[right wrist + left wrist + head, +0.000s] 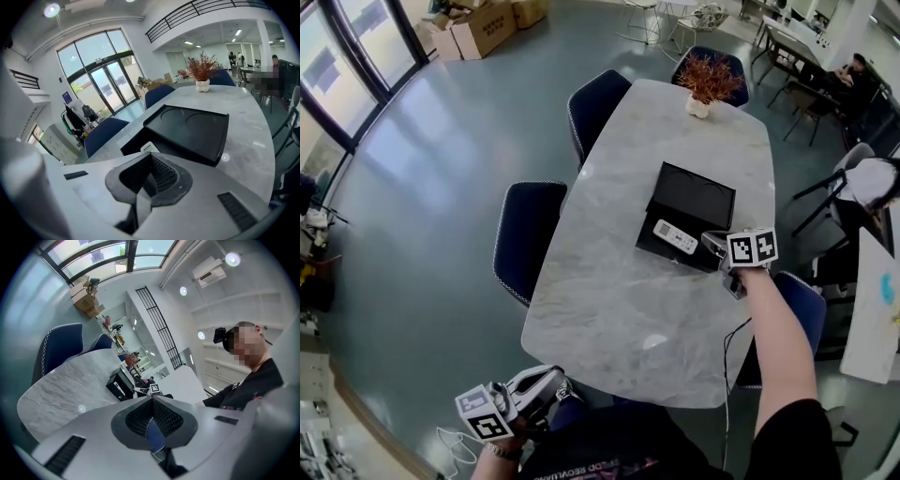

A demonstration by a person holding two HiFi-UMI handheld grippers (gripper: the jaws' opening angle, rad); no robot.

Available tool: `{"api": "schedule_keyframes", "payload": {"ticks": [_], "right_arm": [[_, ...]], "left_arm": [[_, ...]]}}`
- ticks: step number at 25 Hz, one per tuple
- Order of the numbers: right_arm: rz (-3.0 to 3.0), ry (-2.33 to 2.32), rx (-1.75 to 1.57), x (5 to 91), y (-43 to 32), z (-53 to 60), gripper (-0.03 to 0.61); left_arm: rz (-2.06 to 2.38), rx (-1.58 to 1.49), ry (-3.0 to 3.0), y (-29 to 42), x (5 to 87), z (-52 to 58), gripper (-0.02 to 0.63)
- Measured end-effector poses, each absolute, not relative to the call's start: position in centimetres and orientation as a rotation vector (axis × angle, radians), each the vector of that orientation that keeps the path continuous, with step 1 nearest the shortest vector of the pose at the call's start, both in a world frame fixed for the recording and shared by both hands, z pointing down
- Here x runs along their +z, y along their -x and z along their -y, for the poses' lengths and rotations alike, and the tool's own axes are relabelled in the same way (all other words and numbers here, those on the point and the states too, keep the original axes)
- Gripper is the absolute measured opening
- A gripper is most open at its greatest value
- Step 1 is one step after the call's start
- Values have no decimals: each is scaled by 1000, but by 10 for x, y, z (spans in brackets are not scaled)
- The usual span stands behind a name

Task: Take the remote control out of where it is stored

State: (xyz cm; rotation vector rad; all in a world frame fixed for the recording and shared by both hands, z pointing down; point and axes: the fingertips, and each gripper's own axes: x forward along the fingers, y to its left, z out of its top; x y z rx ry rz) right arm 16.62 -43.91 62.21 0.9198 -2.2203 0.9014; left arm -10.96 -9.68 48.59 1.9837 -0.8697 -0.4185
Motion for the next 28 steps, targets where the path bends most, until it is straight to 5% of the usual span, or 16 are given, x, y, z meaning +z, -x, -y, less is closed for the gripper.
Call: {"api": "schedule_keyframes", "payload": {"ticks": [9, 28], "right_arm": [[2095, -709, 749, 658, -155, 452, 14], [1952, -526, 658, 705, -136, 453, 156]], "left_arm": [[934, -411, -1933, 107, 493, 88, 6], [1014, -429, -1878, 103, 500, 75, 5]]}}
